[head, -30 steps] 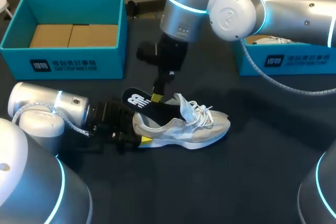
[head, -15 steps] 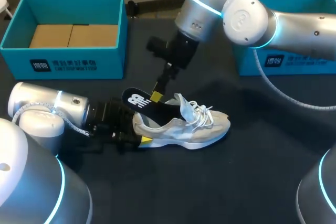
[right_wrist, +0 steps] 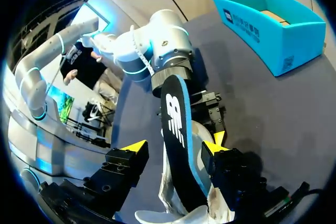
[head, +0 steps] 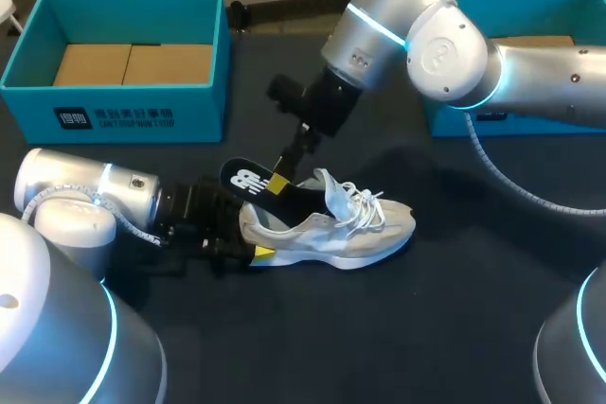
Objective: Take the shoe out of the shoebox, open the shoe tongue, remove and reinsert the insole, then place the shoe into the shoebox
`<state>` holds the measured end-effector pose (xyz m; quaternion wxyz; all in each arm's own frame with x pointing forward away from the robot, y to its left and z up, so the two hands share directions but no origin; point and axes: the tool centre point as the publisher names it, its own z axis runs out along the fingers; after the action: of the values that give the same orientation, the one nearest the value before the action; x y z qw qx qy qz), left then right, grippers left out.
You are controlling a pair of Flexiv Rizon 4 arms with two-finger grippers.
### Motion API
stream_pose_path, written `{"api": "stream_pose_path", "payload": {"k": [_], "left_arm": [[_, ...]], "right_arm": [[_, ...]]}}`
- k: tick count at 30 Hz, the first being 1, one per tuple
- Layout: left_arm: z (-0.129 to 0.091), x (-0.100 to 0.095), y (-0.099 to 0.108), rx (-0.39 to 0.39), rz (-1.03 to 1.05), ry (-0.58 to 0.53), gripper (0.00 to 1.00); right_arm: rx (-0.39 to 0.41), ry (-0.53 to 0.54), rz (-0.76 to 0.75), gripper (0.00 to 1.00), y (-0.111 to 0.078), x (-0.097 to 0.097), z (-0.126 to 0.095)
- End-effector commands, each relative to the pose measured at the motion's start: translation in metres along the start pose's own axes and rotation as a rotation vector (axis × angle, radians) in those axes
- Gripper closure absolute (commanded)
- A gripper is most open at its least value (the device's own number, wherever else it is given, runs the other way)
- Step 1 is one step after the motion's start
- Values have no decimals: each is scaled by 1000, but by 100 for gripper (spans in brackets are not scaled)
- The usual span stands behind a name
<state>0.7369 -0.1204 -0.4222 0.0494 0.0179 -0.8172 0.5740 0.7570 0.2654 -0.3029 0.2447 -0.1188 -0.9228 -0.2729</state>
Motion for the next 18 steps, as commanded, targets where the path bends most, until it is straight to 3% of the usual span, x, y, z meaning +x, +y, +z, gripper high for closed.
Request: {"api": "stream_pose_path", "payload": {"k": [1,5,11,14,17,18], "left_arm": [[1,0,1,-2,0,-1,100],[1,0,1,-2,0,-1,100],[1,0,1,-2,0,-1,100],[1,0,1,-2,0,-1,100],[1,0,1,-2,0,-1,100],[1,0,1,-2,0,-1,100]], "right_arm": [[-4,1,-2,37,3,0,7],[-4,8,-4,40,3,2,12],[-3,17,-5,54,2,2,16],[-4,18,-3,68,1,1,17],[-8,21,-3,74,1,1,18],[-14,24,-3,83,1,0,18]]}}
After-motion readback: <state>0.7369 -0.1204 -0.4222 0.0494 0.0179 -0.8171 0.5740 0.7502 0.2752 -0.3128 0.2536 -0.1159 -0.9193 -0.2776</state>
